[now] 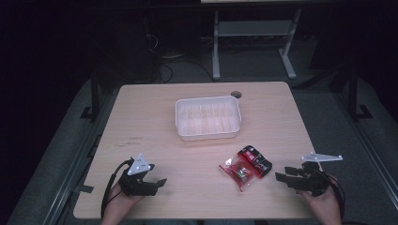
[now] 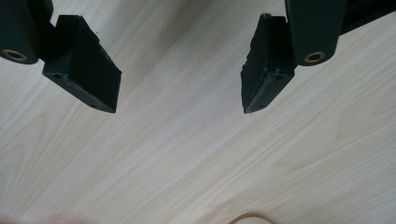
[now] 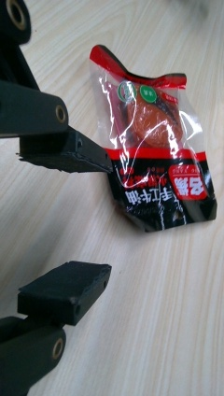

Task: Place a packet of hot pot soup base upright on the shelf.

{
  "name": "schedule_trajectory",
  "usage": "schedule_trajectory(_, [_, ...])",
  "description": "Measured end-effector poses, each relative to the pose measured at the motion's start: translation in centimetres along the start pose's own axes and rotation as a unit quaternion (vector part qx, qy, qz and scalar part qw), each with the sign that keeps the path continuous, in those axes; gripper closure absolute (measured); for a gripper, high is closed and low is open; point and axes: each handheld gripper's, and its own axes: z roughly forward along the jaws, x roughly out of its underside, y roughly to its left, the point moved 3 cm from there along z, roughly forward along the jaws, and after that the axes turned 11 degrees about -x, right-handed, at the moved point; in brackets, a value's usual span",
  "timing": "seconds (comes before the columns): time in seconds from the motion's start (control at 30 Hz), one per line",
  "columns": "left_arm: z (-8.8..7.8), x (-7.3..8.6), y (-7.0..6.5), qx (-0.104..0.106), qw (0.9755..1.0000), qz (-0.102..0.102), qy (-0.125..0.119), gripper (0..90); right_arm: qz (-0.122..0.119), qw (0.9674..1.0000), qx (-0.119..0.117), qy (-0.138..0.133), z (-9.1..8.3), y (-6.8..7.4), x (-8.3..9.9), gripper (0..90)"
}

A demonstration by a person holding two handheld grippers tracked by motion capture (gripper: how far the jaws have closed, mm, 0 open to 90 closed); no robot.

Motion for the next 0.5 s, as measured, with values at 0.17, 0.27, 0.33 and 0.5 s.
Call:
schedule_trajectory(0.17, [0.1,-0.7,-0.9,0.007,0.9999,0.000,-0.008,27.7,-0.006,1.0000,-0.001,-0.004,-0.1,0.3,-0.2,41.8])
schedule_trajectory(0.27, [0.2,-1.3,-1.5,0.018,0.9997,0.011,-0.010,25.7,-0.013,0.9999,0.004,-0.005,-0.2,0.4,-0.3,41.3])
schedule_trajectory(0.33, [0.4,-1.7,-1.9,0.026,0.9995,0.013,-0.013,24.6,-0.016,0.9999,0.004,-0.003,-0.3,0.5,-0.5,40.7])
schedule_trajectory(0.5, [0.8,-3.1,-3.2,0.035,0.9987,0.032,-0.016,24.5,-0.011,0.9999,0.001,-0.008,-0.4,0.5,-1.3,38.4])
